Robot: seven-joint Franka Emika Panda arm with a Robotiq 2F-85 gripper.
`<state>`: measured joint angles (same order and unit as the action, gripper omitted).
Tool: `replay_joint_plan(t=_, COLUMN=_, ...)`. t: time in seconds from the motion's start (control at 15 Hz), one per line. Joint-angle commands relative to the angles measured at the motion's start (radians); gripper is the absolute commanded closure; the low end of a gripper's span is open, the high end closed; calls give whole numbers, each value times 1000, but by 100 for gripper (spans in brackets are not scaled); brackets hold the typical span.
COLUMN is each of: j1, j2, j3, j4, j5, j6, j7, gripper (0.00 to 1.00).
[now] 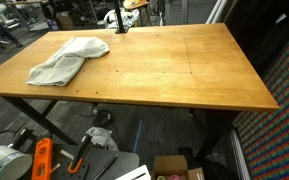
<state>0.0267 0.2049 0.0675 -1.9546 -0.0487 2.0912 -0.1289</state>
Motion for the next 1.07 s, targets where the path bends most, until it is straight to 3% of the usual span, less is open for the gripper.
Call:
replay_joint_plan(t=0.0, j1=-54, j2=193, j3=-26, j4=222, j5=108, j6=-57, j7=-67, gripper=0)
replay_joint_plan(t=0.4, j1=-130, j2=439, j3=-22, j4=464, j5=188, j6=-156, j7=-92, gripper=0)
replay_joint_plan(t=1.0, j1=-199, j2=602, j3=-14, j4=620, j5=209, j6=-230, j7=-119, gripper=0)
